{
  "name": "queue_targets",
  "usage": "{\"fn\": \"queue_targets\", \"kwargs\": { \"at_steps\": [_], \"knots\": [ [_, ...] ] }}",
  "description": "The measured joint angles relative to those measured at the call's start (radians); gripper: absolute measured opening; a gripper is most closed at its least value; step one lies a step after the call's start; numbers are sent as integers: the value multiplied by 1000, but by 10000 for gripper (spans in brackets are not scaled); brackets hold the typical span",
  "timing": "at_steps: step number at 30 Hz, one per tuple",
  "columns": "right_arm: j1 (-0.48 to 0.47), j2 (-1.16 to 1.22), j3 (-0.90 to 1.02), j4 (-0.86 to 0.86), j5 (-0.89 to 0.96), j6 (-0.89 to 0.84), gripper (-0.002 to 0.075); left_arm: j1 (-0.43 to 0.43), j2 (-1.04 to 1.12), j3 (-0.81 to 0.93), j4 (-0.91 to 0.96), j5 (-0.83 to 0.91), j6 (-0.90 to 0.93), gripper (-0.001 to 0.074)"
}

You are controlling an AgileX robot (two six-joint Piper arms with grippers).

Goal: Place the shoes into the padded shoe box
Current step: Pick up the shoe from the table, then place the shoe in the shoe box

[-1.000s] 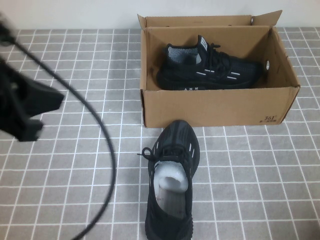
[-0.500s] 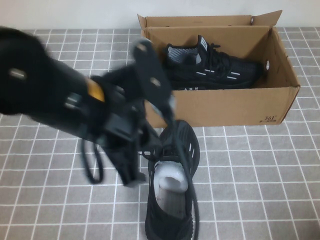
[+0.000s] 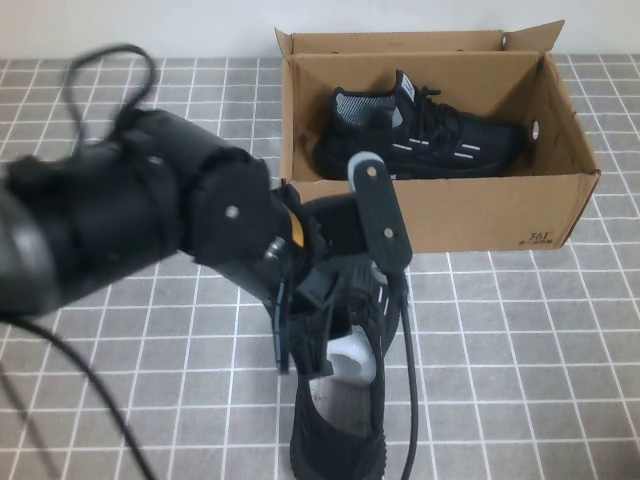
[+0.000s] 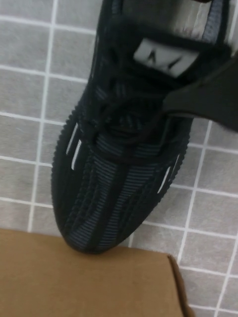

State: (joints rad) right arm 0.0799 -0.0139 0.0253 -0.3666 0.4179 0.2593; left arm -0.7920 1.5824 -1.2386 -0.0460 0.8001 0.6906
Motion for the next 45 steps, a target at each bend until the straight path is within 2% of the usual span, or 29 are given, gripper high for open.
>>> {"fn": "queue_targets", "kwargs": {
  "at_steps": [6, 8, 10, 12, 15, 20, 28, 32, 36, 45],
  "knots": [
    [0, 0, 0, 0, 0, 0, -8, 0, 83, 0, 46, -48, -3, 354],
    [0, 0, 0, 0, 0, 0, -8, 0, 98, 0, 46, -52, -20, 300],
    [0, 0, 0, 0, 0, 0, -8, 0, 104, 0, 46, -54, -29, 175],
    [0, 0, 0, 0, 0, 0, -8, 0, 105, 0, 46, -54, -32, 81],
    [0, 0, 0, 0, 0, 0, -8, -4, 106, -10, 27, -35, -34, 23],
    [0, 0, 0, 0, 0, 0, -8, -4, 112, -93, -44, 60, -113, 9],
    [0, 0, 0, 0, 0, 0, -8, -4, 119, -348, -130, 261, -521, 6],
    [0, 0, 0, 0, 0, 0, -8, -4, 119, -474, -137, 299, -730, 6],
    [0, 0, 0, 0, 0, 0, -8, -4, 119, -556, -135, 243, -871, 5],
    [0, 0, 0, 0, 0, 0, -8, 9, 156, -572, -47, -67, -1079, 5]
  ]
}}
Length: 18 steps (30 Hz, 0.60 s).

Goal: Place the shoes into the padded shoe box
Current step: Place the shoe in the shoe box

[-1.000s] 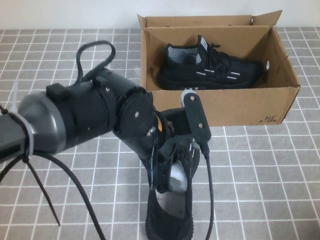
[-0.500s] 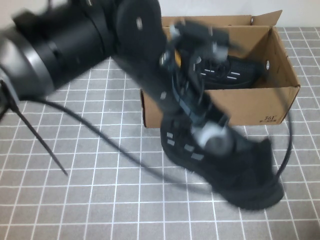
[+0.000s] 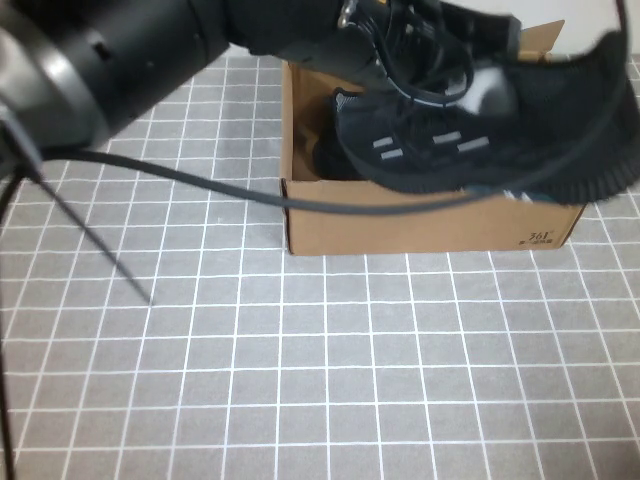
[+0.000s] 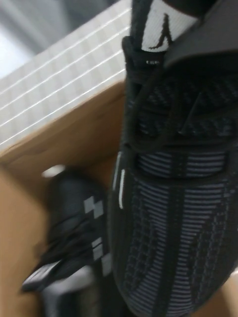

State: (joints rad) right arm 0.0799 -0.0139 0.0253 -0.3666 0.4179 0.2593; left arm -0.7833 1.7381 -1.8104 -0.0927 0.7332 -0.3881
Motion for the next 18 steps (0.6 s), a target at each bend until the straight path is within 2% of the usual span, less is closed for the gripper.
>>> {"fn": "queue_targets", "kwargs": {
  "at_steps": [9, 18],
  "knots": [
    [0, 0, 0, 0, 0, 0, -8, 46, 116, 0, 114, -235, -142, 4],
    [0, 0, 0, 0, 0, 0, -8, 46, 217, 0, 234, -358, -296, 3]
  ]
}}
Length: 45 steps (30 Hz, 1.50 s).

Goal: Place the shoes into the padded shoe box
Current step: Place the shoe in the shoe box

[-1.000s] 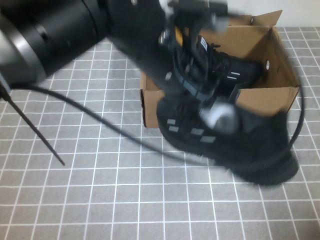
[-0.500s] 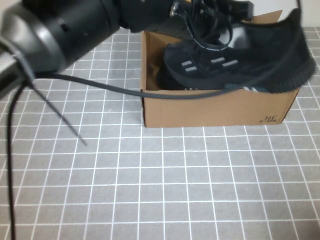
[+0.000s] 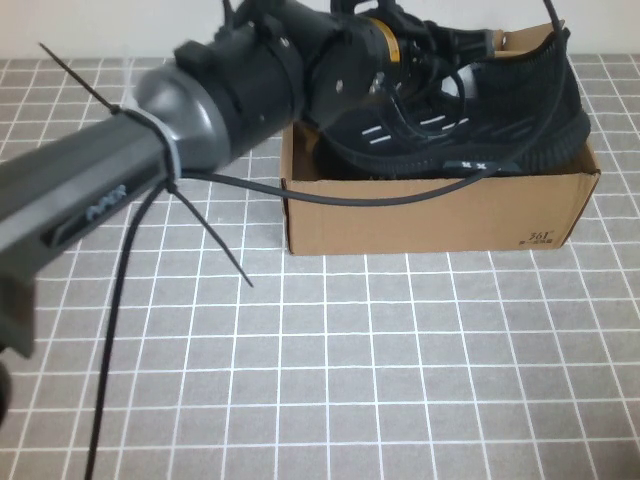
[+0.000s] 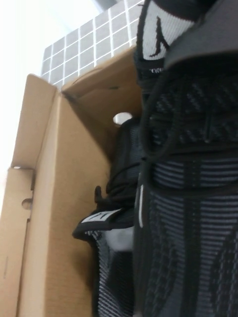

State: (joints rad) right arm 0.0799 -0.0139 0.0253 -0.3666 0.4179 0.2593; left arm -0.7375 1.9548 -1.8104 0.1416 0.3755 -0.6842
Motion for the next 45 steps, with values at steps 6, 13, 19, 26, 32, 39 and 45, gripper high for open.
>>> {"fn": "queue_targets", "kwargs": {
  "at_steps": [6, 13, 19, 26, 32, 39, 45],
  "knots": [
    [0, 0, 0, 0, 0, 0, -8, 0, 40, 0, 143, -57, -139, 3],
    [0, 0, 0, 0, 0, 0, -8, 0, 56, 0, 182, -56, -179, 3],
    [0, 0, 0, 0, 0, 0, -8, 2, 72, 0, 191, -76, -198, 3],
    [0, 0, 0, 0, 0, 0, -8, 6, 115, 0, 191, -99, -222, 3],
    [0, 0, 0, 0, 0, 0, -8, 7, 131, 0, 185, -133, -222, 3],
    [0, 0, 0, 0, 0, 0, -8, 7, 131, 0, 181, -138, -222, 38],
    [0, 0, 0, 0, 0, 0, -8, 7, 117, 0, 181, -143, -222, 217]
  ]
}}
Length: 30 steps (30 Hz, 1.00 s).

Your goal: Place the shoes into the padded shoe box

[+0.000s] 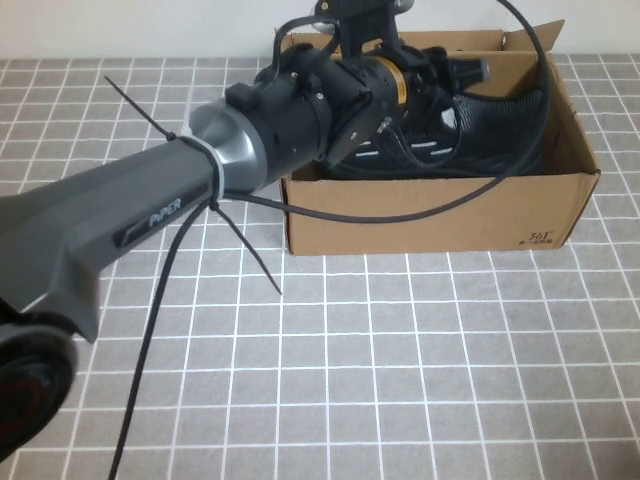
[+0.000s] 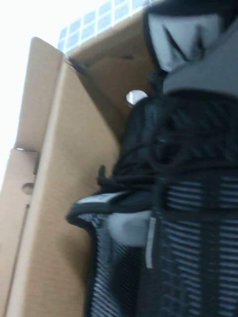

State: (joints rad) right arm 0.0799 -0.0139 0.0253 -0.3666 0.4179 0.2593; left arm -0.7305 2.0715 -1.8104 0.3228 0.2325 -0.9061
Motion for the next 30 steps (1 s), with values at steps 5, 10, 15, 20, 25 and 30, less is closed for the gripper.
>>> {"fn": "queue_targets", "kwargs": {
  "at_steps": [5, 10, 15, 20, 25, 30],
  "knots": [
    [0, 0, 0, 0, 0, 0, -8, 0, -73, 0, 10, 0, 70, 267],
    [0, 0, 0, 0, 0, 0, -8, 2, -165, -6, 35, 38, 163, 272],
    [0, 0, 0, 0, 0, 0, -8, 2, -251, -6, 98, 166, 203, 218],
    [0, 0, 0, 0, 0, 0, -8, 2, -341, -6, 114, 354, 328, 40],
    [0, 0, 0, 0, 0, 0, -8, 2, -471, -6, 114, 502, 453, 3],
    [0, 0, 0, 0, 0, 0, -8, 2, -636, -6, 112, 696, 542, -1]
  ]
}}
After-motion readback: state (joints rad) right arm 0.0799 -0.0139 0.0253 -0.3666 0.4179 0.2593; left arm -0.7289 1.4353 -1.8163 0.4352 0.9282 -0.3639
